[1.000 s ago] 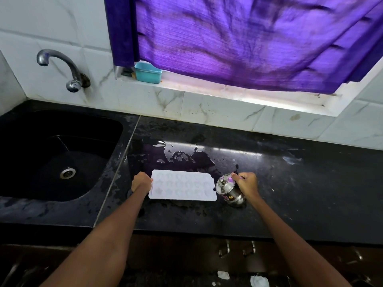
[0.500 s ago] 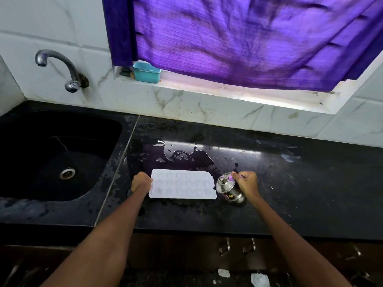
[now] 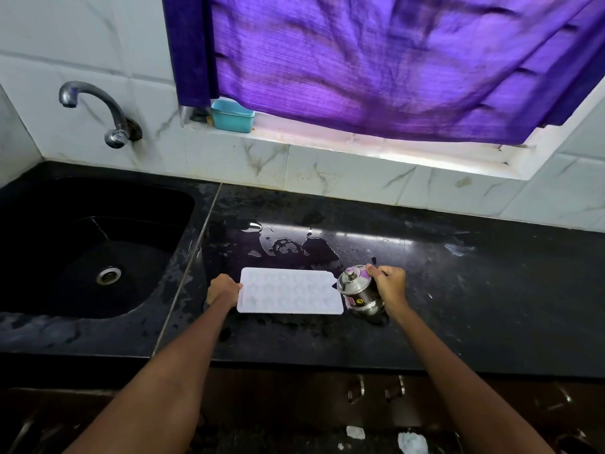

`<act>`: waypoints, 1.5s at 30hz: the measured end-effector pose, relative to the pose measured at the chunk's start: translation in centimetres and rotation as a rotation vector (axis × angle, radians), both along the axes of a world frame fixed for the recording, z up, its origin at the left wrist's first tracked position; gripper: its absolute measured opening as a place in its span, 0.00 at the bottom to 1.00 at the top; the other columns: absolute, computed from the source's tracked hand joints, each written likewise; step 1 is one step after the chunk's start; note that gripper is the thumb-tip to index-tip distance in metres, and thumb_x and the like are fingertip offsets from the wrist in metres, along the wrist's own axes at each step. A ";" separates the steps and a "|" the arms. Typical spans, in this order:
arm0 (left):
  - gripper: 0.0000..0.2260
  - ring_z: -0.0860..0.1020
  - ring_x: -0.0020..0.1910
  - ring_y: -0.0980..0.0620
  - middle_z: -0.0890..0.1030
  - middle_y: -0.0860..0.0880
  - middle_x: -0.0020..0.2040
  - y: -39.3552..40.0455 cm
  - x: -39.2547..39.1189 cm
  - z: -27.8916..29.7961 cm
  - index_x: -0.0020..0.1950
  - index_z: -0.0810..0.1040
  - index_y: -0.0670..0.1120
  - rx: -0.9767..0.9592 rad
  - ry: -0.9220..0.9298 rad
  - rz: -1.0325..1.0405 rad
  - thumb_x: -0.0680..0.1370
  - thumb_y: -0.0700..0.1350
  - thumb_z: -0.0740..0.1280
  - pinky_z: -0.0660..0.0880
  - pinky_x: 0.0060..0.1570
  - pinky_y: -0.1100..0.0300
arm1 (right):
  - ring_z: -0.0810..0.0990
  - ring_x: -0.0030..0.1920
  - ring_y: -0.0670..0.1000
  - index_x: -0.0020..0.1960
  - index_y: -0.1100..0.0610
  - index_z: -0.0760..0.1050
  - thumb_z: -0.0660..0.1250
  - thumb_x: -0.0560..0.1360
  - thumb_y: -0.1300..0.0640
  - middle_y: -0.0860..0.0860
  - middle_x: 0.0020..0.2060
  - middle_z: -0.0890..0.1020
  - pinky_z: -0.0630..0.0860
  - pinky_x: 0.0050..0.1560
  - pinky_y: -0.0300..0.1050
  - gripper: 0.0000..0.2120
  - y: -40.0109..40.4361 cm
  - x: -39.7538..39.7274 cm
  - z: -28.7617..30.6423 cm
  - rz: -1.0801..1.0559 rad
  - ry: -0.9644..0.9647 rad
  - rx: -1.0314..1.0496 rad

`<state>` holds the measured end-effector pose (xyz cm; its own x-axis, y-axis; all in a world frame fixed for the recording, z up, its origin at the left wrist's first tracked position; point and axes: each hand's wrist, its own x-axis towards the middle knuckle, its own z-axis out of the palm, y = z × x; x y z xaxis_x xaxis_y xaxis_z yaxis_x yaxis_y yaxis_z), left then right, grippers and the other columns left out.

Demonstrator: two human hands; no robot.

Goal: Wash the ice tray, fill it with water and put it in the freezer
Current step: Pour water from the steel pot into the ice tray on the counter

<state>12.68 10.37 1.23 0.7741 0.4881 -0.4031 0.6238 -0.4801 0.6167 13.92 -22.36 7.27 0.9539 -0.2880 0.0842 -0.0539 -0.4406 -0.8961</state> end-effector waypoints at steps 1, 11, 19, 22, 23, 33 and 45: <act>0.15 0.78 0.59 0.38 0.80 0.37 0.59 0.1 0.0 -0.1 0.58 0.81 0.37 -0.010 -0.005 -0.005 0.76 0.46 0.69 0.76 0.57 0.50 | 0.62 0.27 0.48 0.25 0.61 0.66 0.68 0.71 0.63 0.52 0.24 0.65 0.58 0.30 0.41 0.18 0.2 0.1 0.0 0.014 0.003 0.006; 0.17 0.80 0.57 0.40 0.82 0.38 0.56 0.7 0.0 -0.8 0.55 0.82 0.37 -0.043 0.003 -0.061 0.74 0.50 0.70 0.77 0.55 0.50 | 0.56 0.19 0.43 0.22 0.53 0.57 0.69 0.70 0.64 0.47 0.19 0.59 0.54 0.24 0.37 0.27 2.4 -0.4 0.3 0.125 -0.003 -0.126; 0.17 0.80 0.58 0.40 0.81 0.38 0.58 0.3 0.3 -0.8 0.58 0.81 0.38 -0.018 0.024 -0.055 0.75 0.48 0.70 0.77 0.56 0.51 | 0.56 0.21 0.44 0.20 0.53 0.57 0.71 0.69 0.64 0.48 0.19 0.59 0.56 0.25 0.38 0.28 2.1 -0.5 -0.3 0.153 -0.017 -0.227; 0.17 0.79 0.59 0.39 0.80 0.38 0.59 0.2 0.4 -0.7 0.59 0.79 0.38 -0.023 0.029 -0.041 0.75 0.48 0.70 0.77 0.58 0.51 | 0.57 0.18 0.45 0.20 0.53 0.56 0.70 0.69 0.64 0.47 0.18 0.59 0.54 0.23 0.33 0.28 1.9 -0.4 -0.3 0.159 -0.028 -0.226; 0.17 0.79 0.59 0.39 0.80 0.38 0.60 0.1 0.5 -0.7 0.59 0.79 0.38 -0.025 0.031 -0.035 0.75 0.47 0.70 0.76 0.58 0.50 | 0.57 0.18 0.45 0.20 0.53 0.56 0.70 0.69 0.64 0.47 0.18 0.59 0.54 0.23 0.33 0.28 1.9 -0.4 -0.3 0.159 -0.034 -0.227; 0.17 0.80 0.56 0.39 0.80 0.39 0.59 -0.1 0.7 -0.5 0.58 0.77 0.38 0.002 0.060 -0.034 0.75 0.47 0.70 0.78 0.56 0.48 | 0.59 0.18 0.46 0.21 0.53 0.56 0.70 0.69 0.64 0.48 0.19 0.58 0.53 0.23 0.33 0.27 2.1 -0.3 0.0 0.161 -0.033 -0.232; 0.17 0.80 0.56 0.39 0.81 0.38 0.58 -0.1 0.6 -0.5 0.58 0.77 0.37 0.017 0.062 -0.045 0.75 0.48 0.70 0.78 0.56 0.49 | 0.56 0.21 0.43 0.21 0.53 0.58 0.70 0.70 0.64 0.48 0.19 0.60 0.55 0.24 0.37 0.26 2.3 -0.2 -0.1 0.147 -0.022 -0.205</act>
<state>13.30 10.25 0.72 0.7690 0.4606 -0.4434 0.6385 -0.5182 0.5691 13.77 -20.04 7.22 0.9816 -0.1209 0.1478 0.0429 -0.6146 -0.7876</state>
